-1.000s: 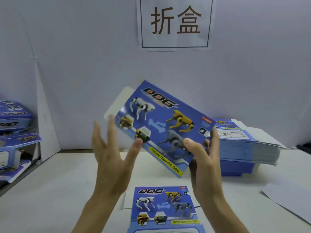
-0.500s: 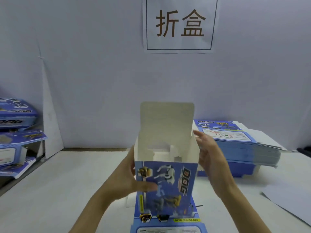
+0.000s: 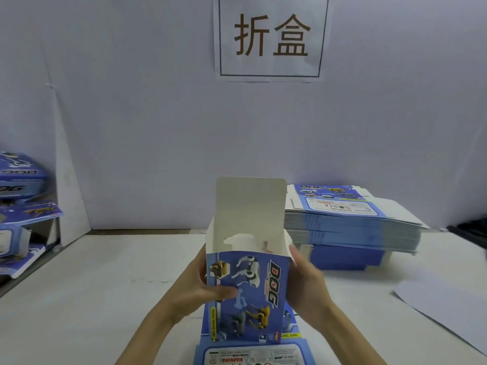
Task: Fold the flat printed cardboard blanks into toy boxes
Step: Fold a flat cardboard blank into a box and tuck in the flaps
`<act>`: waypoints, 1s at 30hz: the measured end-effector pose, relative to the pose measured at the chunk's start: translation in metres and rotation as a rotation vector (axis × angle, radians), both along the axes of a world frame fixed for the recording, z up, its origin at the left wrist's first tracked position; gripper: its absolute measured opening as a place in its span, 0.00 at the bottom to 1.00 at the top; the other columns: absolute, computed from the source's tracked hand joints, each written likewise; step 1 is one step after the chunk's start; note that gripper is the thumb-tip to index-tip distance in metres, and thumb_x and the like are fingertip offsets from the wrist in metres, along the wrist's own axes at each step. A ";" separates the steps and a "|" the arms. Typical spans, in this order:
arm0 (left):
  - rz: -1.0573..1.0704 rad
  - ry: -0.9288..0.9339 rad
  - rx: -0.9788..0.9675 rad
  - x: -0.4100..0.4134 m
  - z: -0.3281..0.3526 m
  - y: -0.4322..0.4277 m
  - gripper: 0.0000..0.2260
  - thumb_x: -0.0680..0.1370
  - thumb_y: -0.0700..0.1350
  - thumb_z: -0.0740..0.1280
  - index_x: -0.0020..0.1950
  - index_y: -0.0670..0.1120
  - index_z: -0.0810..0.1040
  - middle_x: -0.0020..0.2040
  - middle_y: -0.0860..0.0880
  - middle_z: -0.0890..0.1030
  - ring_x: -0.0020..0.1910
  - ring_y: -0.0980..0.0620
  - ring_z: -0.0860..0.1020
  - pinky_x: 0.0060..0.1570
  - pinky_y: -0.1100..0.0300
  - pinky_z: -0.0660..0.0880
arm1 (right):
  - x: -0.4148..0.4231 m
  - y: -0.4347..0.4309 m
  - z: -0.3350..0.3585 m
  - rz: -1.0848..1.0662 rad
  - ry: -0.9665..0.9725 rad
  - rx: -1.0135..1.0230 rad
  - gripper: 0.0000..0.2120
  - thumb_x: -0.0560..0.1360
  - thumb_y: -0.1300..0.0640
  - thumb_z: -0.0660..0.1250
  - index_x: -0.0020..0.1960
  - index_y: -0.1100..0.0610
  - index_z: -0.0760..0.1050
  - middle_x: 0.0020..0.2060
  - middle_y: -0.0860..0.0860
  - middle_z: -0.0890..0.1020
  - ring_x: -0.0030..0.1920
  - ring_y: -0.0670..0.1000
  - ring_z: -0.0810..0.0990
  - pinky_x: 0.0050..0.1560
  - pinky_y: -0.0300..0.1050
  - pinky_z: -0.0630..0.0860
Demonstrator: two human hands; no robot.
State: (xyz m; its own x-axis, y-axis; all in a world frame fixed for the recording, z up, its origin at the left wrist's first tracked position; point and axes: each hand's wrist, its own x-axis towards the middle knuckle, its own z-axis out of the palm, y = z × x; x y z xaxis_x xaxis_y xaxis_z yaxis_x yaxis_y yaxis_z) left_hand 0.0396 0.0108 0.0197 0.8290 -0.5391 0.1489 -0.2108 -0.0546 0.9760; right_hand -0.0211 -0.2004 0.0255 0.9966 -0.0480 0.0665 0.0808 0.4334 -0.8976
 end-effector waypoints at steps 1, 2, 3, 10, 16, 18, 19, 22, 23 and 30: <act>-0.003 -0.010 0.004 0.000 -0.001 0.000 0.34 0.63 0.43 0.79 0.66 0.51 0.69 0.55 0.53 0.83 0.54 0.50 0.82 0.42 0.59 0.80 | -0.002 0.003 -0.008 0.002 0.049 -0.053 0.28 0.69 0.40 0.65 0.63 0.56 0.77 0.50 0.58 0.83 0.54 0.60 0.74 0.60 0.59 0.66; -0.004 -0.025 0.015 0.000 -0.001 0.000 0.34 0.63 0.43 0.78 0.66 0.50 0.69 0.55 0.53 0.84 0.53 0.50 0.83 0.42 0.59 0.80 | -0.005 0.004 -0.013 0.009 0.081 -0.101 0.30 0.69 0.37 0.62 0.63 0.55 0.77 0.52 0.56 0.83 0.56 0.59 0.75 0.63 0.57 0.66; -0.002 -0.041 0.022 0.000 0.000 0.001 0.34 0.64 0.42 0.78 0.67 0.50 0.69 0.55 0.53 0.84 0.53 0.51 0.83 0.43 0.60 0.80 | -0.007 0.003 -0.013 0.021 0.086 -0.156 0.31 0.70 0.37 0.59 0.67 0.52 0.73 0.58 0.53 0.81 0.62 0.57 0.75 0.68 0.56 0.65; 0.008 -0.175 0.167 -0.004 0.012 0.003 0.45 0.61 0.51 0.81 0.72 0.58 0.61 0.59 0.62 0.80 0.59 0.62 0.77 0.58 0.56 0.77 | -0.024 -0.018 0.020 -0.646 -0.483 -0.496 0.18 0.78 0.49 0.59 0.67 0.42 0.68 0.66 0.35 0.73 0.68 0.38 0.69 0.65 0.32 0.66; 0.275 -0.620 0.076 -0.022 0.047 0.018 0.34 0.69 0.74 0.59 0.73 0.73 0.49 0.74 0.72 0.54 0.73 0.68 0.57 0.65 0.65 0.60 | -0.029 -0.006 0.013 -0.480 -0.667 -1.064 0.15 0.79 0.49 0.61 0.65 0.43 0.71 0.67 0.39 0.72 0.71 0.39 0.67 0.68 0.37 0.67; 0.288 -0.824 0.202 -0.021 0.055 0.027 0.23 0.75 0.67 0.55 0.71 0.71 0.59 0.71 0.74 0.59 0.73 0.68 0.58 0.65 0.65 0.58 | -0.030 -0.009 0.013 -0.479 -0.655 -1.049 0.16 0.78 0.48 0.60 0.66 0.43 0.70 0.67 0.39 0.72 0.70 0.38 0.67 0.68 0.41 0.69; 0.274 -0.863 0.246 -0.020 0.055 0.032 0.21 0.77 0.64 0.54 0.70 0.69 0.63 0.70 0.73 0.62 0.73 0.67 0.59 0.66 0.64 0.58 | -0.030 -0.010 0.013 -0.469 -0.650 -1.048 0.16 0.78 0.46 0.60 0.66 0.42 0.69 0.67 0.38 0.71 0.70 0.38 0.67 0.67 0.42 0.70; 0.273 -0.857 0.288 -0.019 0.043 0.046 0.21 0.76 0.56 0.56 0.69 0.63 0.64 0.72 0.66 0.64 0.72 0.65 0.62 0.68 0.59 0.62 | -0.030 -0.012 0.014 -0.447 -0.663 -1.071 0.14 0.79 0.42 0.59 0.63 0.41 0.71 0.67 0.35 0.71 0.69 0.37 0.68 0.63 0.42 0.73; 0.293 -0.837 0.272 -0.020 0.036 0.048 0.22 0.76 0.53 0.57 0.70 0.62 0.64 0.72 0.65 0.64 0.72 0.65 0.62 0.68 0.59 0.62 | -0.029 -0.011 0.015 -0.446 -0.664 -1.067 0.13 0.79 0.43 0.60 0.62 0.40 0.72 0.66 0.34 0.71 0.69 0.37 0.68 0.62 0.40 0.74; 0.196 -0.364 -0.094 -0.054 -0.019 0.005 0.31 0.75 0.46 0.61 0.77 0.60 0.55 0.73 0.63 0.66 0.72 0.59 0.66 0.63 0.60 0.73 | -0.027 0.009 0.003 -0.471 -0.557 -0.782 0.15 0.77 0.50 0.60 0.63 0.40 0.71 0.66 0.35 0.73 0.63 0.34 0.73 0.54 0.59 0.80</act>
